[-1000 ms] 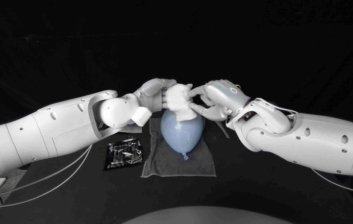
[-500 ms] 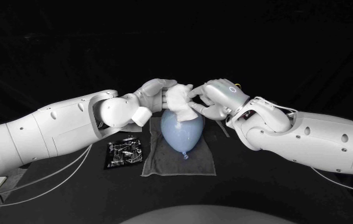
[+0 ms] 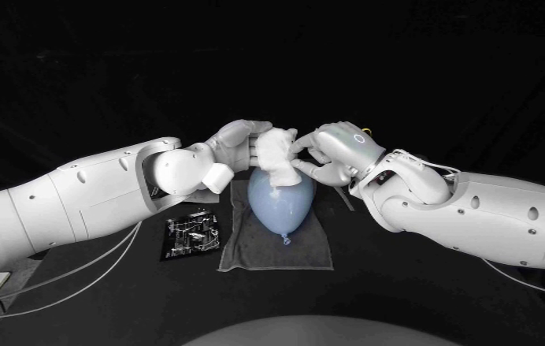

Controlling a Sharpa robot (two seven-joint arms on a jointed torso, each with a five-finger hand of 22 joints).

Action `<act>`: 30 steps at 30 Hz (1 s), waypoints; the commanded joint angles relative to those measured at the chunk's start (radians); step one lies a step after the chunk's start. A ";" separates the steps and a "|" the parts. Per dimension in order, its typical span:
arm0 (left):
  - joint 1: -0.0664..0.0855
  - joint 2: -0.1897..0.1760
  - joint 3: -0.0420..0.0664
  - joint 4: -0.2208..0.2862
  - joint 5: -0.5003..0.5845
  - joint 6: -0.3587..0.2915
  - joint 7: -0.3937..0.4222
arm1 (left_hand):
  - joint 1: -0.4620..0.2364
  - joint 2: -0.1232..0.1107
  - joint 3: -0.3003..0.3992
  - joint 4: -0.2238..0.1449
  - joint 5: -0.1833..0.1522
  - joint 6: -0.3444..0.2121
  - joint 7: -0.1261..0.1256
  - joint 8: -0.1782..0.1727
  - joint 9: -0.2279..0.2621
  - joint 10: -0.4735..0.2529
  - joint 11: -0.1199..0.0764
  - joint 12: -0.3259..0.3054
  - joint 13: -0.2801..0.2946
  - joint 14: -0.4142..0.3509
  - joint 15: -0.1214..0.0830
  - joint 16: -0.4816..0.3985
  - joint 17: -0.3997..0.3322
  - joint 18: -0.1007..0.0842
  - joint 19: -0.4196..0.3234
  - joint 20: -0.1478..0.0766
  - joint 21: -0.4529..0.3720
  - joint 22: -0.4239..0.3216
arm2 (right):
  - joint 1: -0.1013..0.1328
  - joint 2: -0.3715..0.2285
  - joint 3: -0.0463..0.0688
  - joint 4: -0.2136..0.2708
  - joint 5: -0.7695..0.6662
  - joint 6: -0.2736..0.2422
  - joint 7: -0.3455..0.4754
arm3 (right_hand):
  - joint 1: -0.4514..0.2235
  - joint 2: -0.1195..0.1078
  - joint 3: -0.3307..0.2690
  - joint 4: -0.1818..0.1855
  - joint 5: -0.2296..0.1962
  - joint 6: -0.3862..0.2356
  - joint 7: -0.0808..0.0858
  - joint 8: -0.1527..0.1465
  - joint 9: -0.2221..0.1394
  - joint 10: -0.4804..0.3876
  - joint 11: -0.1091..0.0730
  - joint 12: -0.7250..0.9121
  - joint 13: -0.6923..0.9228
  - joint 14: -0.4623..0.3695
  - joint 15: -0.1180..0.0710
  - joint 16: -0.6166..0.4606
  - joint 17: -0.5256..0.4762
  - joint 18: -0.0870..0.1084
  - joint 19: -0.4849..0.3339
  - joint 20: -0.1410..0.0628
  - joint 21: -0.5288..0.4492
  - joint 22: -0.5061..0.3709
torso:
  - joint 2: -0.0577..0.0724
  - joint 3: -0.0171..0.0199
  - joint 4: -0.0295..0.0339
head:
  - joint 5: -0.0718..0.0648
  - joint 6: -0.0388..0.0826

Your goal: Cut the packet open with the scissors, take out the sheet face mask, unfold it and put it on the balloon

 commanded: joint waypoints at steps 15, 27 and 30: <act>0.005 0.002 0.005 -0.008 0.015 0.021 0.039 | 0.010 0.004 -0.006 0.000 -0.001 -0.003 0.067 0.004 0.001 0.000 -0.001 -0.002 0.000 0.006 0.002 0.003 -0.001 0.018 0.004 -0.001 -0.004 0.001 | -0.005 -0.049 -0.003 0.065 -0.029 0.015 0.027 | -0.001 0.008 0.007 0.001 0.004 0.022 -0.004 0.035 0.046 0.100 -0.014 0.015 0.259 0.104 -0.012 0.003 0.263 -0.025 0.072 -0.014 0.023 0.221 | 0.000 -0.0003 -0.0002 | 0.000 -0.004; 0.005 0.004 0.005 -0.017 0.015 0.023 0.040 | 0.010 0.004 -0.006 0.000 -0.001 -0.003 0.067 0.005 0.001 0.000 -0.001 -0.003 -0.001 0.006 0.003 0.003 -0.001 0.017 0.003 -0.001 -0.004 0.001 | -0.011 -0.126 -0.007 0.143 -0.005 0.005 0.030 | -0.006 0.009 0.009 0.005 0.004 0.019 -0.005 0.043 0.054 0.096 -0.015 0.006 0.254 0.104 -0.013 0.003 0.263 -0.025 0.071 -0.015 0.020 0.219 | -0.001 -0.0010 -0.0016 | -0.001 -0.001; 0.005 0.005 0.005 -0.018 0.015 0.024 0.040 | 0.010 0.004 -0.006 0.000 -0.001 -0.003 0.067 0.005 0.001 0.000 -0.001 -0.003 -0.001 0.006 0.003 0.003 -0.001 0.017 0.003 -0.001 -0.004 0.001 | -0.011 -0.128 -0.008 0.142 0.034 -0.066 0.047 | -0.012 0.012 0.014 0.014 0.004 -0.003 -0.002 0.040 0.059 0.094 -0.014 0.001 0.251 0.104 -0.015 0.003 0.263 -0.020 0.063 -0.016 0.002 0.209 | 0.000 0.0004 0.0002 | -0.001 0.003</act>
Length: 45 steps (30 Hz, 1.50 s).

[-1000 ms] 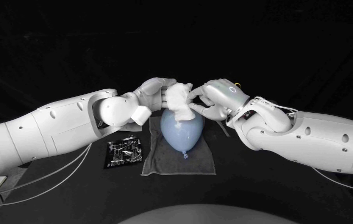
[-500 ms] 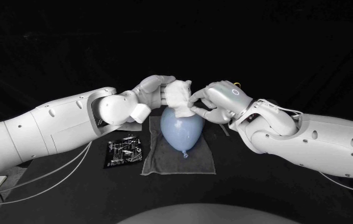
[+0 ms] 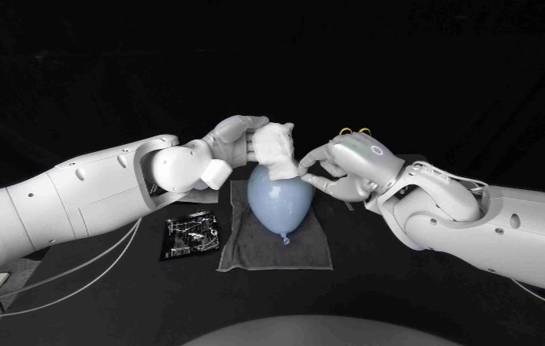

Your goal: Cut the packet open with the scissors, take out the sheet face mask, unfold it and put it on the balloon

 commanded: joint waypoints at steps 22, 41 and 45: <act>0.002 0.004 0.002 0.005 0.010 0.024 0.017 | 0.009 0.001 -0.006 -0.001 -0.001 -0.003 0.068 0.005 0.002 0.000 -0.001 -0.003 -0.001 0.004 0.004 0.001 -0.001 -0.001 0.001 0.000 -0.005 0.000 | 0.000 0.131 0.001 -0.139 0.061 -0.134 -0.021 | -0.019 -0.042 -0.020 0.019 0.002 -0.143 0.066 -0.085 0.013 0.058 0.048 -0.090 0.209 0.104 0.036 0.003 0.264 0.002 0.049 0.022 -0.047 0.193 | 0.001 0.0004 0.0027 | -0.001 0.002; 0.002 0.004 0.002 0.006 0.014 0.026 0.019 | 0.010 0.001 -0.006 -0.001 -0.001 -0.004 0.068 0.005 0.002 -0.001 0.000 -0.003 -0.001 0.004 0.005 0.000 -0.001 0.000 0.002 -0.001 -0.004 0.001 | -0.008 0.158 0.001 -0.166 0.025 -0.104 -0.043 | -0.026 -0.057 -0.034 0.025 0.002 -0.140 0.069 -0.097 0.002 0.058 0.051 -0.089 0.210 0.104 0.040 0.003 0.264 0.003 0.049 0.028 -0.048 0.193 | 0.001 0.0009 -0.0003 | 0.002 -0.003; 0.002 0.005 0.002 0.007 0.016 0.027 0.020 | 0.010 0.002 -0.006 -0.001 -0.001 -0.004 0.068 0.005 0.002 -0.001 0.000 -0.003 -0.001 0.004 0.005 0.000 -0.001 0.000 0.003 -0.001 -0.004 0.001 | -0.013 0.158 0.001 -0.168 0.022 -0.098 -0.045 | -0.025 -0.056 -0.036 0.028 0.002 -0.130 0.066 -0.095 0.001 0.059 0.050 -0.087 0.210 0.104 0.039 0.003 0.264 0.002 0.050 0.029 -0.046 0.195 | 0.001 0.0011 0.0004 | 0.001 -0.004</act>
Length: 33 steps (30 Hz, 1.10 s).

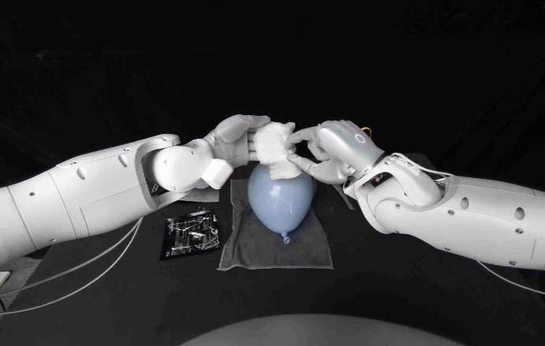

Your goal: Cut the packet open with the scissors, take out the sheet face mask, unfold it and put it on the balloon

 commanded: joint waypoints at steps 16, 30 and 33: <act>0.002 0.002 0.003 0.004 0.020 0.022 0.019 | 0.012 0.003 -0.006 -0.001 -0.001 -0.005 0.069 0.004 0.001 -0.002 0.000 -0.004 -0.001 0.004 0.004 0.000 0.000 0.012 0.006 -0.003 -0.003 0.002 | -0.016 -0.007 -0.001 0.002 -0.042 0.044 -0.015 | 0.008 -0.003 -0.010 0.005 -0.002 0.035 -0.007 0.002 -0.004 0.067 -0.001 0.009 0.212 0.105 0.003 0.004 0.263 0.001 0.054 0.008 0.006 0.198 | 0.001 -0.0004 0.0011 | 0.001 -0.004; 0.002 0.001 0.003 0.005 0.021 0.024 0.017 | 0.012 0.003 -0.006 -0.001 -0.001 -0.006 0.069 0.004 0.001 -0.003 0.000 -0.004 -0.001 0.005 0.004 0.000 0.000 0.012 0.007 -0.003 -0.002 0.002 | -0.023 -0.008 -0.001 -0.002 -0.063 0.038 -0.013 | 0.009 -0.015 -0.017 0.004 -0.002 0.034 -0.007 -0.003 -0.008 0.065 -0.002 0.004 0.210 0.105 0.001 0.004 0.263 0.002 0.051 0.006 0.000 0.195 | 0.000 -0.0003 0.0017 | 0.002 -0.005; 0.002 0.001 0.003 0.006 0.021 0.026 0.016 | 0.012 0.003 -0.006 -0.001 -0.001 -0.006 0.069 0.004 0.001 -0.003 0.000 -0.004 -0.001 0.005 0.004 0.000 0.000 0.012 0.007 -0.003 -0.002 0.002 | -0.023 -0.006 -0.001 -0.010 -0.071 0.034 -0.023 | 0.010 -0.018 -0.020 0.004 -0.002 0.032 -0.006 -0.005 -0.010 0.064 -0.001 0.002 0.209 0.105 0.001 0.004 0.263 0.003 0.051 0.006 -0.002 0.194 | 0.000 -0.0005 0.0009 | 0.001 -0.005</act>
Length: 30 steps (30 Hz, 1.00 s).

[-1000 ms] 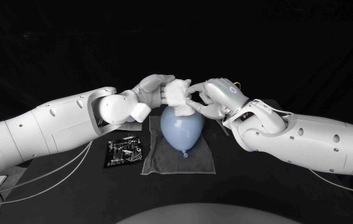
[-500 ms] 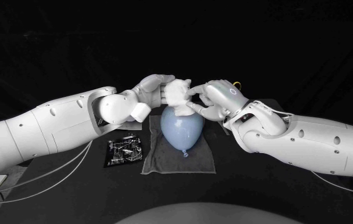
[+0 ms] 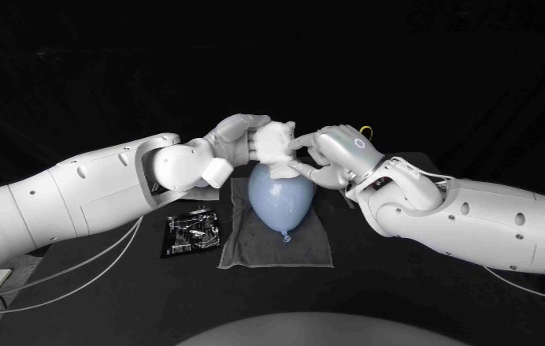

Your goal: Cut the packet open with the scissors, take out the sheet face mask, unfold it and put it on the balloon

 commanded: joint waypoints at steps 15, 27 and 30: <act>0.004 0.001 0.004 0.009 0.019 0.030 0.013 | 0.010 0.000 -0.006 -0.001 -0.001 -0.006 0.070 0.004 0.001 -0.004 0.001 -0.004 -0.001 0.007 0.003 0.003 0.000 0.010 0.006 -0.001 -0.001 0.001 | -0.004 0.015 -0.002 -0.021 -0.059 0.000 -0.064 | 0.061 0.036 0.018 -0.031 -0.002 0.098 -0.035 0.052 0.023 0.077 -0.032 0.024 0.222 0.106 -0.023 0.004 0.264 -0.006 0.067 -0.019 0.033 0.214 | 0.000 0.0004 -0.0003 | -0.002 -0.001; 0.004 0.002 0.004 0.006 0.019 0.027 0.013 | 0.010 0.000 -0.006 -0.001 -0.001 -0.007 0.071 0.004 0.001 -0.005 0.001 -0.004 -0.001 0.007 0.003 0.003 0.000 0.010 0.006 -0.001 -0.001 0.001 | -0.005 0.008 -0.002 -0.007 -0.058 -0.010 -0.071 | 0.051 0.030 0.041 -0.032 -0.002 0.102 -0.049 0.088 0.056 0.083 -0.045 0.033 0.226 0.106 -0.036 0.004 0.264 -0.008 0.072 -0.032 0.042 0.220 | 0.000 0.0001 -0.0002 | -0.002 -0.002; 0.004 0.002 0.004 0.004 0.019 0.023 0.014 | 0.011 0.000 -0.005 -0.002 -0.001 -0.007 0.071 0.004 0.001 -0.005 0.001 -0.004 -0.001 0.007 0.003 0.003 0.000 0.010 0.007 -0.001 -0.001 0.001 | -0.005 0.003 -0.002 0.000 -0.051 -0.016 -0.066 | 0.049 0.028 0.044 -0.032 -0.002 0.101 -0.049 0.092 0.060 0.083 -0.046 0.032 0.226 0.106 -0.037 0.004 0.264 -0.008 0.072 -0.033 0.041 0.219 | 0.000 0.0004 -0.0003 | -0.002 -0.002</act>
